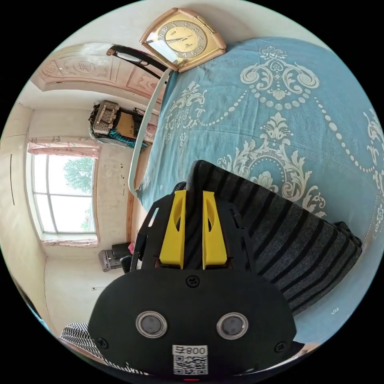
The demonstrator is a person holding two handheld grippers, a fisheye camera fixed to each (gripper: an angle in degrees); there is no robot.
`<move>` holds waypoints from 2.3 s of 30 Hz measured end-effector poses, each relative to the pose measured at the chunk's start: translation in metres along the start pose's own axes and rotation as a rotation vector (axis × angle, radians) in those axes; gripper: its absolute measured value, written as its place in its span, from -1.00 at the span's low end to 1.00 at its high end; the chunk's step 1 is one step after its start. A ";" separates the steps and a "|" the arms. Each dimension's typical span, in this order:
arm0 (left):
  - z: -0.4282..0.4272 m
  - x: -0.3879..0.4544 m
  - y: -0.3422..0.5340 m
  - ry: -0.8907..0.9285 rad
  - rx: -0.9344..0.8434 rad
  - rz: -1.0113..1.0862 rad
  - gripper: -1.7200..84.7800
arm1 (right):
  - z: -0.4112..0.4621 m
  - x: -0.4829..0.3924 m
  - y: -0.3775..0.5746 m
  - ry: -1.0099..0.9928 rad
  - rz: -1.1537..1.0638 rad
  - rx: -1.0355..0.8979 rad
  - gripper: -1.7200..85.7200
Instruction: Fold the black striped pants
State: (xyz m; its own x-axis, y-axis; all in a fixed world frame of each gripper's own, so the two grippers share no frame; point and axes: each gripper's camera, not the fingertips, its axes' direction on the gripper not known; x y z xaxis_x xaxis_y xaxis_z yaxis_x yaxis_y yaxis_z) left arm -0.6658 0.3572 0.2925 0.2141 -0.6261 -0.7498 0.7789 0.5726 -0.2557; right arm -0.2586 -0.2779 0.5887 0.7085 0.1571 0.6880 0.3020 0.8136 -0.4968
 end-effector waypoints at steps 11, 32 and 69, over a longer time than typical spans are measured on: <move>-0.063 0.005 0.020 -0.152 0.164 0.134 -0.94 | 0.024 -0.042 0.020 -0.117 -0.266 -0.032 -0.91; 0.006 0.017 0.004 -0.588 -0.017 0.446 -0.96 | 0.079 -0.076 0.069 0.002 -0.422 -0.117 -0.96; 0.042 -0.189 0.014 0.092 -0.267 -0.261 -0.66 | -0.039 0.253 0.377 -0.525 0.321 0.054 -0.65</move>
State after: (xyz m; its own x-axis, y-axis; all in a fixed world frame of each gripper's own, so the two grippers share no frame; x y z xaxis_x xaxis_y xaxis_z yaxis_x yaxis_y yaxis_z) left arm -0.6708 0.4611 0.4563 -0.0347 -0.7259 -0.6869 0.6167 0.5253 -0.5863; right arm 0.0590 0.0472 0.5545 0.3458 0.6423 0.6840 0.0834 0.7050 -0.7042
